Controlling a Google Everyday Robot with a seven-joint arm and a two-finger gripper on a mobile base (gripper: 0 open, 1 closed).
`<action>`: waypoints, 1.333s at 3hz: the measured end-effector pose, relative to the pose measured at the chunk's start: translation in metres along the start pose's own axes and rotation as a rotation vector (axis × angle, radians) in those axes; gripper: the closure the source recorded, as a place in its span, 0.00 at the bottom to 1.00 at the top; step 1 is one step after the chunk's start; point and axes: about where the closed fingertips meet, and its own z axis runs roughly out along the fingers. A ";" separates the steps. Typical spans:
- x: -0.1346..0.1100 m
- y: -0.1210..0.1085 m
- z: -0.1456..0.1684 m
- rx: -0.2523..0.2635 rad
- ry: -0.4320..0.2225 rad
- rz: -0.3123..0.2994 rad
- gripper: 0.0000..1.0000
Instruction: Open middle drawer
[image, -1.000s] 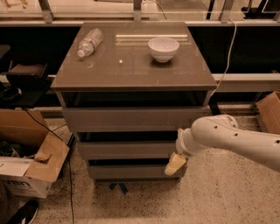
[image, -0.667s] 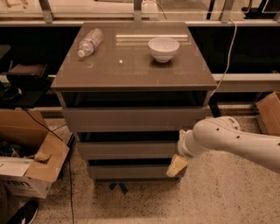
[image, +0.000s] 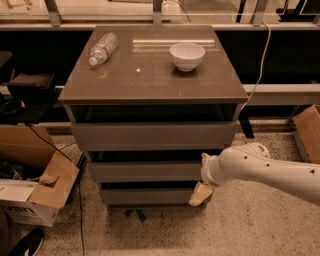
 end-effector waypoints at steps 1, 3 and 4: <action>0.005 -0.001 0.025 -0.014 -0.048 0.015 0.00; 0.012 -0.003 0.054 -0.034 -0.095 0.043 0.00; 0.020 0.000 0.057 -0.047 -0.081 0.071 0.00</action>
Offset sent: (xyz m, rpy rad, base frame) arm 0.0303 0.0023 -0.0724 0.1679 0.0107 -0.0142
